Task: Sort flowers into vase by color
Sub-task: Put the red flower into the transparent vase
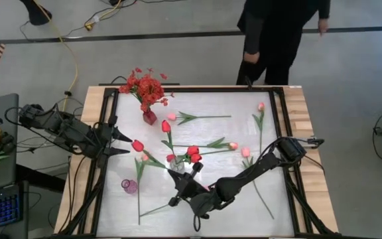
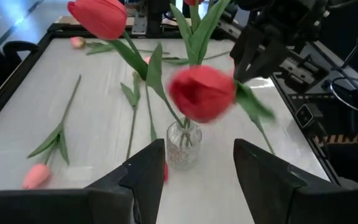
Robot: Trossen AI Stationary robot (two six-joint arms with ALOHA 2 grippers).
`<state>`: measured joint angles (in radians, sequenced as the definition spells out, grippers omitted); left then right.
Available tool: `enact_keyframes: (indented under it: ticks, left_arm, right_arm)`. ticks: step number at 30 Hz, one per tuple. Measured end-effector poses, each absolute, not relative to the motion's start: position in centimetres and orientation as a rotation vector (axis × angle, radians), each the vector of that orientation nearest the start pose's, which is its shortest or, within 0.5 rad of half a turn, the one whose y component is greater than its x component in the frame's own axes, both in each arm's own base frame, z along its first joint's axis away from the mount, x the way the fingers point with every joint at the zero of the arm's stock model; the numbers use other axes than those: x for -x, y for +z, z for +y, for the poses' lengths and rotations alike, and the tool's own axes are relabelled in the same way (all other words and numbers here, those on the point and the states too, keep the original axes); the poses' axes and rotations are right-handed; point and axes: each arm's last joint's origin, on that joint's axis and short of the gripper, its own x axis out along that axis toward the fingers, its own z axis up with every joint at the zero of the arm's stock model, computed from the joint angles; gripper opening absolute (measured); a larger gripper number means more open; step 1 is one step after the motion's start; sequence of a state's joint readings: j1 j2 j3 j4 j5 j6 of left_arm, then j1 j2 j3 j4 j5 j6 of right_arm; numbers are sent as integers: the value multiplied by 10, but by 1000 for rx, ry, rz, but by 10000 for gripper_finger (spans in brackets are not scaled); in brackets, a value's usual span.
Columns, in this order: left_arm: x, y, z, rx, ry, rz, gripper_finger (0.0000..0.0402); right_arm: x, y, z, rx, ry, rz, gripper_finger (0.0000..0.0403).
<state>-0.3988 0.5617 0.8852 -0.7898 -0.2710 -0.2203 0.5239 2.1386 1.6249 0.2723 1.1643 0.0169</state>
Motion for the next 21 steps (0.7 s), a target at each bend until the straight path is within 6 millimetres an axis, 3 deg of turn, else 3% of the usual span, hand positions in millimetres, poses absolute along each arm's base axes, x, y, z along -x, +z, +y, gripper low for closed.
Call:
enact_keyframes:
  ticks: [8,17,21]
  left_arm:
    - [-94,332,-31,77,-77,445,178]
    - [-99,300,-35,144,-121,421,178]
    - [-110,282,-42,249,-206,326,178]
  right_arm:
    - [-423,267,215,135,-651,107,17]
    - [-425,281,215,147,-621,33,17]
    - [-426,283,215,136,-594,13,17]
